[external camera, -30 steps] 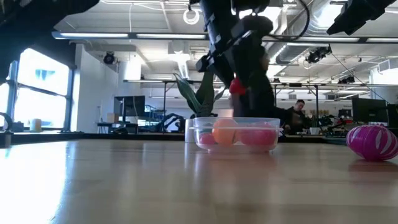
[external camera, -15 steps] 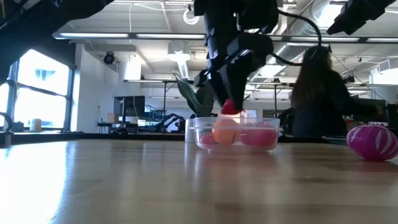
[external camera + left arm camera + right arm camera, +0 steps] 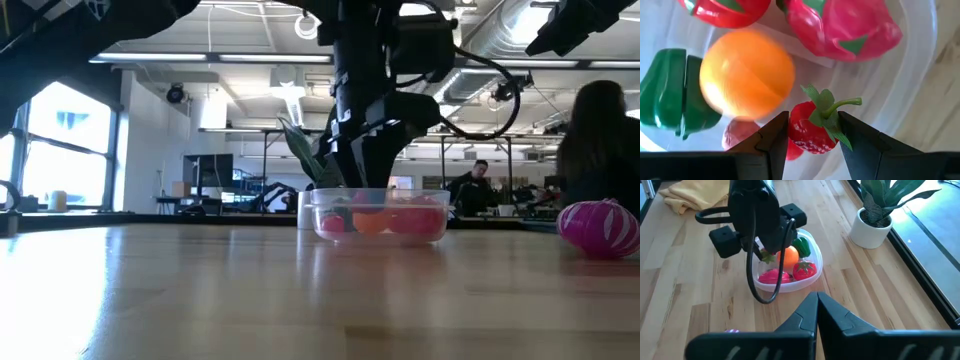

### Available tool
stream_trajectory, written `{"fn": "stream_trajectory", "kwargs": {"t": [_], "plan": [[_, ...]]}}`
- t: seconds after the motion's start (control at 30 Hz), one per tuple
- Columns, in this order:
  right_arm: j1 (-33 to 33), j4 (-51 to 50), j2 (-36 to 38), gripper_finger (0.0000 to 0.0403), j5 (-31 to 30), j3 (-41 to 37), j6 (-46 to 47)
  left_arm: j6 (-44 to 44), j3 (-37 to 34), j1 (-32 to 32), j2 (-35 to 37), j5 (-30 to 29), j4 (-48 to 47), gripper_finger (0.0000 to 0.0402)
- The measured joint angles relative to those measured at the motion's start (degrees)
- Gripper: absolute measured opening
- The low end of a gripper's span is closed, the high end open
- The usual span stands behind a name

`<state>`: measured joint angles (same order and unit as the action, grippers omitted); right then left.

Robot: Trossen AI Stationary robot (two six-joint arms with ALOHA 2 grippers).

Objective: Pick and placing Produce into tupperware
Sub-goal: Put the strawberry into the transparent bin

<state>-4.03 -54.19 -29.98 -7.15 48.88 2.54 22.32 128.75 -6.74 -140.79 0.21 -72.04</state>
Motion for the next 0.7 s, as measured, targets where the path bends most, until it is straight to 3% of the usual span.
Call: {"fn": "stream_trajectory", "kwargs": {"t": [0.7], "plan": [[0.0,0.0,0.0,0.0,0.0,0.0,0.0,0.03,0.04,0.0,-1.16,0.17,-0.58,0.0152]]}}
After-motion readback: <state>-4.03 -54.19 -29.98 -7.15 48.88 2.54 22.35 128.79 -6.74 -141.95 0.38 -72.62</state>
